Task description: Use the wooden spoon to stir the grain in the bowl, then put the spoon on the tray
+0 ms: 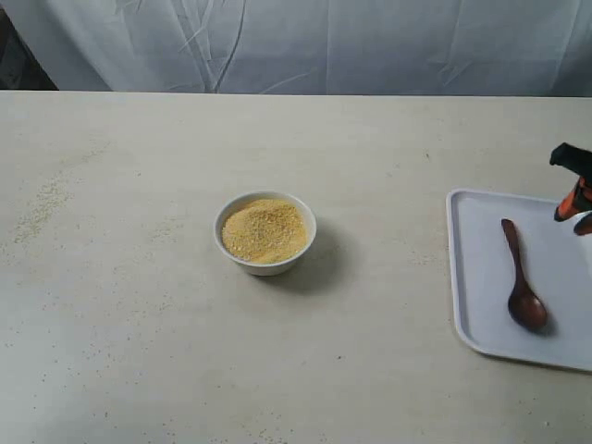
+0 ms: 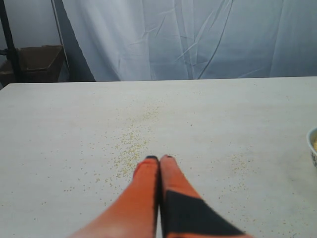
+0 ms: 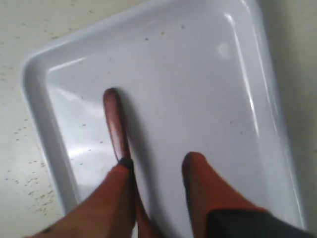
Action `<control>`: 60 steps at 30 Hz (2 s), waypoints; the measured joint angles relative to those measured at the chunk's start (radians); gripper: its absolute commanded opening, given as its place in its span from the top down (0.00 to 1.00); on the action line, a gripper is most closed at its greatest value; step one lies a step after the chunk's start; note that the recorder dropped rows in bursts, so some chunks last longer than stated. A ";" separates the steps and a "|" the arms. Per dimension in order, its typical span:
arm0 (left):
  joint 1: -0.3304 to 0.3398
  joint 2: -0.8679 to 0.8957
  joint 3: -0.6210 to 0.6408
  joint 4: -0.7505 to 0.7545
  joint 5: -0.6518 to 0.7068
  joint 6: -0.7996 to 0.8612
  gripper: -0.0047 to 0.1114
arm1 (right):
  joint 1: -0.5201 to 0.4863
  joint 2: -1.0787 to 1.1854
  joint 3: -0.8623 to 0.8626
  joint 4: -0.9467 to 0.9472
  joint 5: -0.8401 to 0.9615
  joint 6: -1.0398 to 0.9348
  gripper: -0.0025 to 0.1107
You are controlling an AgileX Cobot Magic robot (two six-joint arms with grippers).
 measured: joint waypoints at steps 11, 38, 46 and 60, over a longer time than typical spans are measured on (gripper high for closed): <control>0.000 0.000 0.000 0.000 0.000 0.000 0.96 | 0.206 -0.653 0.094 -0.204 0.021 -0.163 0.98; 0.000 0.000 0.000 0.000 0.000 0.000 0.96 | 0.206 -1.417 0.930 -0.153 -0.732 -0.169 0.98; 0.000 0.000 0.000 0.000 0.000 0.000 0.96 | 0.206 -1.616 1.023 -0.233 -0.698 -0.169 0.98; 0.000 0.000 0.000 0.000 0.000 0.000 0.96 | 0.206 -1.776 1.025 -0.323 -0.689 -0.169 0.98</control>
